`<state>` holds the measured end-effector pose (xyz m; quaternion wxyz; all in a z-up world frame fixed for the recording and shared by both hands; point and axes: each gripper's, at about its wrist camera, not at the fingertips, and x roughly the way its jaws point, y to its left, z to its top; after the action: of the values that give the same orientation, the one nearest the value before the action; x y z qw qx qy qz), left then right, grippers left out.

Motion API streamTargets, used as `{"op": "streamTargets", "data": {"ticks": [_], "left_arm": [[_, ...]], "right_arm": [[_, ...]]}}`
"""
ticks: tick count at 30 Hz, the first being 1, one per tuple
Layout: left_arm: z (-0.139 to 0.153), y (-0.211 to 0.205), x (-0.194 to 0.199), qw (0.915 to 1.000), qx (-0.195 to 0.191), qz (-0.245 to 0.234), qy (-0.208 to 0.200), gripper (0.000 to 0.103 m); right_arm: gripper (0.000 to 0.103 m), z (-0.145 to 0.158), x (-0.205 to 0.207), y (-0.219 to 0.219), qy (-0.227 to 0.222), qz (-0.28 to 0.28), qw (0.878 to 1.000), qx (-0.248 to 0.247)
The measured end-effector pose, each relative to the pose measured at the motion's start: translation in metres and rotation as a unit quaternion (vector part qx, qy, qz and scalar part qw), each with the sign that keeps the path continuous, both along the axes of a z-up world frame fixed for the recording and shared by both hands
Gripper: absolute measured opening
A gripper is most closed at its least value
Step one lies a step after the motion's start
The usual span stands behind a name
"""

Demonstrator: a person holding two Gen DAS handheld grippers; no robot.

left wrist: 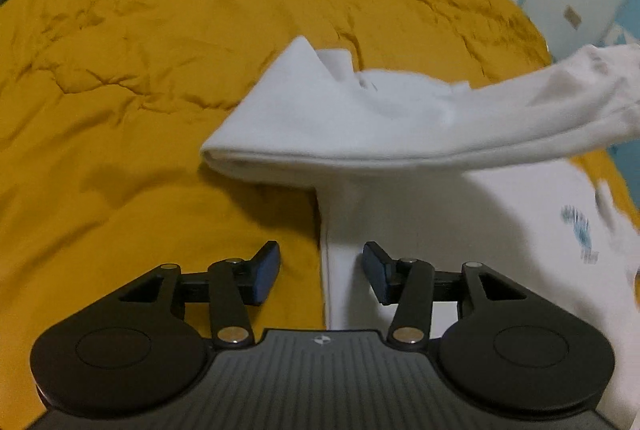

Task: Fold small clothes
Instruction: 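Grasp the other sleeve cuff with the right gripper and lift it, then lay the held sleeve across the body and open the right gripper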

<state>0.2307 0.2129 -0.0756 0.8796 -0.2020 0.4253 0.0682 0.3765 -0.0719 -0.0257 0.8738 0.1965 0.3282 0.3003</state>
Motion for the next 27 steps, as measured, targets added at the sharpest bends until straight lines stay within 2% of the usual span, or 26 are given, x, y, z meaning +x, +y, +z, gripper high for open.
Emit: {"op": "streamTargets", "data": {"ticks": [4, 6, 9, 12, 16, 20, 22, 25, 27], "left_arm": [[-0.007, 0.01, 0.022, 0.9991, -0.033, 0.027, -0.008, 0.056], [-0.011, 0.007, 0.029, 0.9994, -0.017, 0.031, 0.0, 0.056], [-0.017, 0.001, 0.032, 0.9999, 0.004, 0.016, 0.004, 0.047], [-0.021, -0.002, 0.026, 0.9998, 0.016, 0.006, 0.003, 0.041], [-0.022, -0.002, 0.027, 0.9998, 0.017, 0.007, 0.01, 0.037], [-0.024, -0.006, 0.028, 0.9995, 0.029, 0.004, 0.014, 0.037], [-0.025, -0.01, 0.028, 0.999, 0.041, 0.002, 0.017, 0.037], [-0.025, -0.012, 0.029, 0.9985, 0.049, -0.001, 0.023, 0.037], [-0.025, -0.012, 0.029, 0.9985, 0.049, -0.002, 0.026, 0.037]], "right_arm": [[0.0, 0.024, 0.015, 0.008, -0.023, 0.008, 1.0, 0.003], [0.0, 0.036, 0.02, 0.01, -0.038, 0.009, 0.999, 0.001], [0.0, 0.055, 0.025, 0.001, -0.06, 0.002, 0.998, 0.001], [0.0, 0.068, 0.031, -0.025, -0.077, -0.021, 0.997, 0.0], [0.0, 0.068, 0.04, -0.074, -0.075, -0.061, 0.995, -0.011], [0.0, 0.035, 0.048, -0.136, -0.033, -0.123, 0.991, -0.037], [0.0, -0.001, 0.056, -0.167, 0.021, -0.15, 0.988, -0.044], [0.0, -0.065, 0.07, -0.202, 0.117, -0.185, 0.975, -0.051], [0.0, -0.092, 0.072, -0.216, 0.142, -0.198, 0.969, -0.05]]}}
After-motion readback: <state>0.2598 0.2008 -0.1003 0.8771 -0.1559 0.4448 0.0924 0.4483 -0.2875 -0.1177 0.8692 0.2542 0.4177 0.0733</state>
